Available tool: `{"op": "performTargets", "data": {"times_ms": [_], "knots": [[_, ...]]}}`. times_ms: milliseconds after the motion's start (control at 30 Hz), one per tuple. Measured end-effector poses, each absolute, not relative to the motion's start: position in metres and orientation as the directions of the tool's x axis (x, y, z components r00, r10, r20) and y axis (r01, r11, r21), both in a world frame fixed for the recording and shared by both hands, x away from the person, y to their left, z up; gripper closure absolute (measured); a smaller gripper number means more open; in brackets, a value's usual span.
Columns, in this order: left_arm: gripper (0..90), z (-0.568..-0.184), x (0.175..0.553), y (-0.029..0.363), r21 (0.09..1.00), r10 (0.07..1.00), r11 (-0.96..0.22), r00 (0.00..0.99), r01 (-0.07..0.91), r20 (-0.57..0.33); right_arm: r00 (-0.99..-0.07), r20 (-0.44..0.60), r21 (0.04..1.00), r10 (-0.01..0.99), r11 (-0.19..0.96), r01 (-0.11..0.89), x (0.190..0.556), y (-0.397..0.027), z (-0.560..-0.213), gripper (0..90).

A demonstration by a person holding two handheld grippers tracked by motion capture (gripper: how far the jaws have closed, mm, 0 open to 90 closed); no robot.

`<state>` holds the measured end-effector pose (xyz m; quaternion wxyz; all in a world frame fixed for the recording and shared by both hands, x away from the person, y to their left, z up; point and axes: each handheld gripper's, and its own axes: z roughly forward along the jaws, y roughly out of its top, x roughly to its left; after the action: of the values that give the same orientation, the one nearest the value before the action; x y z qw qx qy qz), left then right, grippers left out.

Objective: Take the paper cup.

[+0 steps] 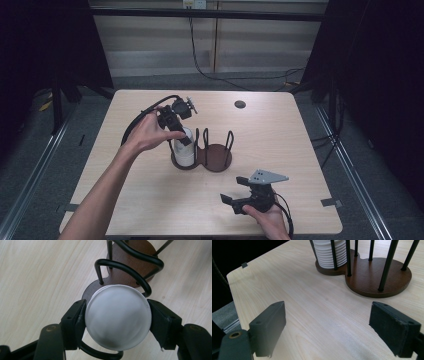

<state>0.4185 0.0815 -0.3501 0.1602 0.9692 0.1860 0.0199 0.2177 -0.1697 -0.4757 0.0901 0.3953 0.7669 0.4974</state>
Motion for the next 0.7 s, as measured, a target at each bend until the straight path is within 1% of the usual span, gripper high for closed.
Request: {"op": "performTargets", "data": {"times_ms": [433, 700], "knots": [[35.6, -0.343, 0.419, 0.081, 0.303, 0.369, -0.883, 0.929, 0.36, -0.027, -0.673, 0.258, 0.833, 0.693, 0.193, 0.518, 0.218, -0.17, -0.476, 13.3], [35.7, -0.34, 0.419, 0.083, 0.315, 0.383, -0.873, 0.923, 0.373, -0.032, -0.672, 0.261, 0.831, 0.693, 0.193, 0.521, 0.218, -0.169, -0.476, 13.2]]}}
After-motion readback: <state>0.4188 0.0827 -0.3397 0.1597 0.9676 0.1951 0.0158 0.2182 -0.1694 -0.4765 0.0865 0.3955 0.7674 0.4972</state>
